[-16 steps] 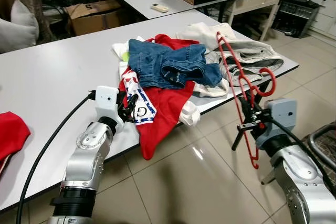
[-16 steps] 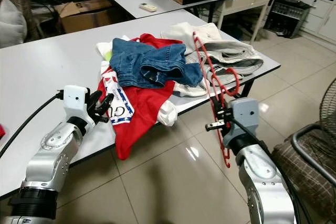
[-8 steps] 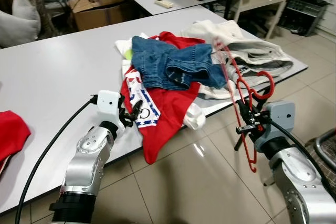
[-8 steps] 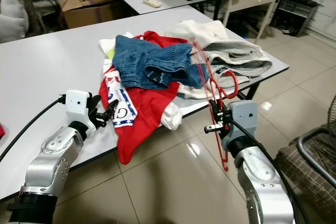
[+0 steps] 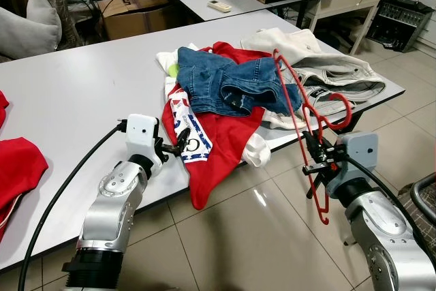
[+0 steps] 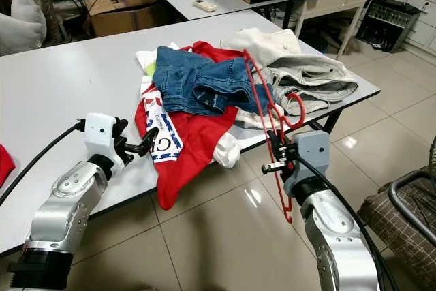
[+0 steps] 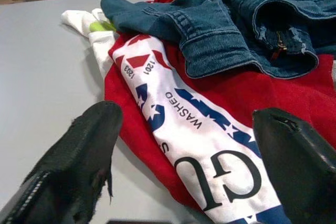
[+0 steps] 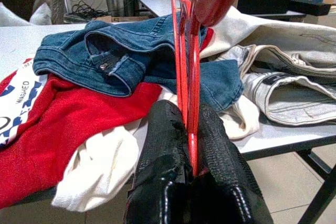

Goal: Hang hanger

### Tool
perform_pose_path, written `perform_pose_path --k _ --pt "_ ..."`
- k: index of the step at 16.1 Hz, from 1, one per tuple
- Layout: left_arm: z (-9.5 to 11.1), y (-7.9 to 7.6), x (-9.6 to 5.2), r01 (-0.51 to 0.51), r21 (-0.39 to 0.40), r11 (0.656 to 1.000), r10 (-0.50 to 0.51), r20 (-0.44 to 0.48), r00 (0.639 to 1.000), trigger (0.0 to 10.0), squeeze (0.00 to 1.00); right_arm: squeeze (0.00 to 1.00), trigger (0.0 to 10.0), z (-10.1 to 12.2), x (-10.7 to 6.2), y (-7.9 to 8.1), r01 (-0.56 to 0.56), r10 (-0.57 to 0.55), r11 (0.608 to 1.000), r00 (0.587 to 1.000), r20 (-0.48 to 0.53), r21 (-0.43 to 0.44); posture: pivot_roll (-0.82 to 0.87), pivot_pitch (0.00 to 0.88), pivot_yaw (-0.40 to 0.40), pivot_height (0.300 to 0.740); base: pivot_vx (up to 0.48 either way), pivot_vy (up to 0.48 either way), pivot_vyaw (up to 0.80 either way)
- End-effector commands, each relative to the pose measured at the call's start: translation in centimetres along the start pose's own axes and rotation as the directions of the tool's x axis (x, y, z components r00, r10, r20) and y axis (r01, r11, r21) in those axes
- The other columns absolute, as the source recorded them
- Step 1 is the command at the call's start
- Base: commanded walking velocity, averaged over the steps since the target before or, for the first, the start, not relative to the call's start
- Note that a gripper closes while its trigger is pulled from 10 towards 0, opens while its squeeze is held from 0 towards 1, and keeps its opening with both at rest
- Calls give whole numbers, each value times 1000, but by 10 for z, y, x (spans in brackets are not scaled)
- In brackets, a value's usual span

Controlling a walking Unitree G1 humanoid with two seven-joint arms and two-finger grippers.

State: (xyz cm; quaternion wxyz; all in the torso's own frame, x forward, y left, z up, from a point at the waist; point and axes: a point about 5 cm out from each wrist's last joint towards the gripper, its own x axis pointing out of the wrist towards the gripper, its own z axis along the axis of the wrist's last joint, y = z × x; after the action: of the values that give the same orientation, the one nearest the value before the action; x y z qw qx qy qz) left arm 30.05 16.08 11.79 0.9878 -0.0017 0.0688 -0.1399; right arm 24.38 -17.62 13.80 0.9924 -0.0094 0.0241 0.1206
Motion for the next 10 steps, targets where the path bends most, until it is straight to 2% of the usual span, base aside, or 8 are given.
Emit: perform_pose_path --k 1,2,4,6,7,8,10 --pt "0 0 -1 -4 -6 1000 4 -6 1000 10000 773 0 10000 2 1 -1 1 -1 1000 1000 -4 2 -87 9 12 740 0 0 0" --pt "-1 0 1 -11 -24 1000 11 -15 1000 10000 0 0 10000 2 0 -4 7 -7 1000 1000 -2 3 -93 1 9 740 0 0 0" --pt "-1 0 7 -12 -77 997 10 -24 1000 10000 0 0 10000 1 -1 -6 15 -15 1000 1000 -9 0 -111 0 15 740 0 0 0" --pt "2 4 18 -5 -164 987 5 -3 1000 10000 0 0 10000 5 0 -6 21 -21 1000 1000 7 2 -132 0 45 740 0 0 0" --pt "1 13 29 -68 -272 960 71 -1 997 10000 0 0 10000 8 0 -11 47 -46 999 999 21 -7 -151 0 55 740 0 0 0" --pt "1 14 32 -79 -289 954 82 -3 997 10000 0 0 10000 9 0 -14 55 -55 998 998 22 -11 -153 0 51 740 0 0 0" --pt "-1 19 39 -94 -275 957 91 -23 996 10000 0 0 10000 15 1 -18 61 -61 998 997 38 -15 -174 0 55 740 0 0 0"
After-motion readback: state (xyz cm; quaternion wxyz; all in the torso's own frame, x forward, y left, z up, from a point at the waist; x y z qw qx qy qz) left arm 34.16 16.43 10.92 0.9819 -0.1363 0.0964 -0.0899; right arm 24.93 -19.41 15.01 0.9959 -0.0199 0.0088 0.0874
